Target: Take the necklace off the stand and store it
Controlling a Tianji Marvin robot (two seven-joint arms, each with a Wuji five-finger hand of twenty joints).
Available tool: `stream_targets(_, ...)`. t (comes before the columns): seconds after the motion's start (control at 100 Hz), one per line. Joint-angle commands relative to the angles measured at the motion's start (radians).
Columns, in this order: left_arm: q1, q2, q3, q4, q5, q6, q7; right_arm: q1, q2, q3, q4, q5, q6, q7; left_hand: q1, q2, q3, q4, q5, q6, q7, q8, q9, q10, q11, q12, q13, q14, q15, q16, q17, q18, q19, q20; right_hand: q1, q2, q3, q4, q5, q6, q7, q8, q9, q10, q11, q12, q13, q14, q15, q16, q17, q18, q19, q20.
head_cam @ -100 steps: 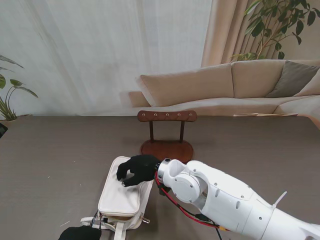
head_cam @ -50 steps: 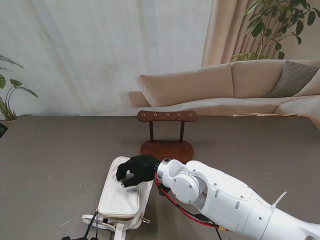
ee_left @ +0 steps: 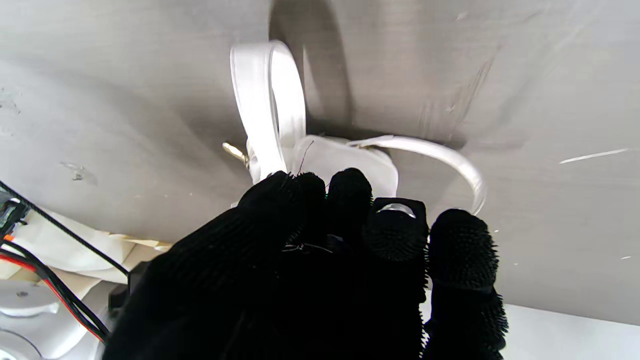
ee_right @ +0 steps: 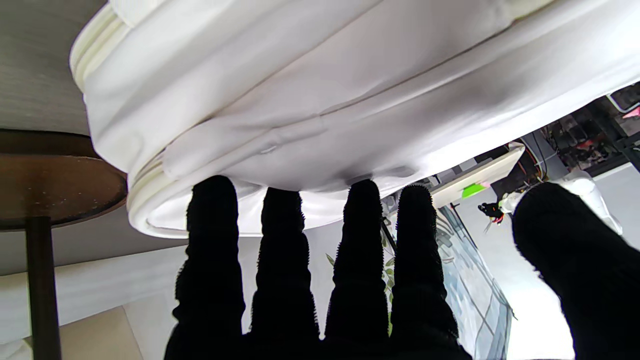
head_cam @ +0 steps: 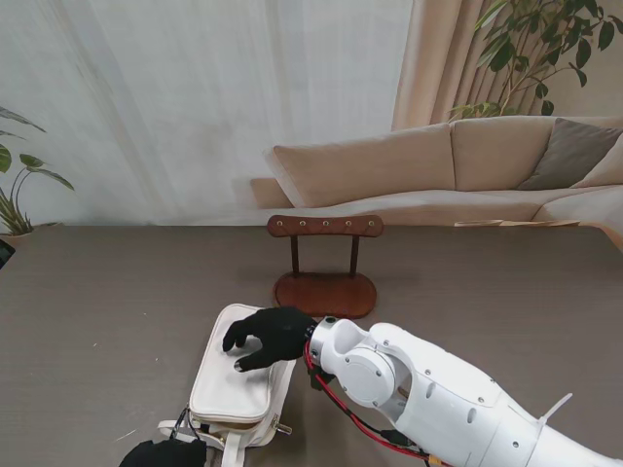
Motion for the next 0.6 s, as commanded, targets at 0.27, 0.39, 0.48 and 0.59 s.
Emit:
stream_targets(0.27, -0.065, 0.002, -0.011, -0.017, -0.072, -0.021, -0.060, -0.126, 0.015, 0.095, -0.098, -0.001, 0.011, 0.004, 0.016, 0.015, 0.017, 0.001, 0.027, -0.046, 0.037, 0.004, 0.037, 0.006, 0.019, 0.010, 0.018, -0.002, 0.006, 0.007, -0.003, 0.006, 0.021, -0.002, -0.043, 0.025, -0.104, 0.017, -0.052, -0.042, -0.029, -0.024, -0.073, 0.070, -0.135, -0.086, 0.033, 0.122, 0.004, -0.002, -0.192, 0.050, -0.124, -0.002)
stream_targets(0.39, -0.077, 0.003, -0.012, -0.013, -0.088, -0.021, -0.075, -0.147, 0.013, 0.133, -0.133, 0.005, 0.027, -0.010, 0.016, 0.014, 0.018, 0.000, 0.028, -0.046, 0.037, 0.004, 0.038, 0.006, 0.019, 0.010, 0.019, 0.001, 0.004, 0.007, -0.003, 0.008, 0.021, -0.002, -0.040, 0.026, -0.120, 0.020, -0.046, -0.043, -0.032, -0.025, -0.064, 0.061, -0.138, -0.088, 0.035, 0.128, -0.006, -0.008, -0.184, 0.061, -0.131, 0.001)
stream_targets(0.48, -0.087, 0.004, -0.011, -0.010, -0.101, -0.020, -0.087, -0.146, 0.009, 0.147, -0.146, 0.003, 0.041, -0.022, 0.015, 0.014, 0.019, 0.000, 0.028, -0.046, 0.037, 0.004, 0.038, 0.005, 0.019, 0.011, 0.020, 0.000, 0.003, 0.006, -0.001, 0.008, 0.022, -0.002, -0.041, 0.029, -0.125, 0.022, -0.038, -0.047, -0.033, -0.026, -0.057, 0.058, -0.139, -0.089, 0.037, 0.126, -0.010, -0.012, -0.178, 0.066, -0.133, 0.003)
stream_targets(0.59, -0.100, 0.005, -0.007, -0.003, -0.113, -0.015, -0.097, -0.131, 0.000, 0.154, -0.145, -0.003, 0.073, -0.041, 0.014, 0.013, 0.021, -0.001, 0.028, -0.046, 0.037, 0.004, 0.039, 0.005, 0.019, 0.011, 0.020, 0.001, 0.003, 0.006, -0.002, 0.007, 0.022, -0.002, -0.037, 0.030, -0.125, 0.024, -0.035, -0.045, -0.037, -0.026, -0.051, 0.057, -0.141, -0.090, 0.030, 0.113, -0.018, -0.017, -0.175, 0.062, -0.136, 0.005)
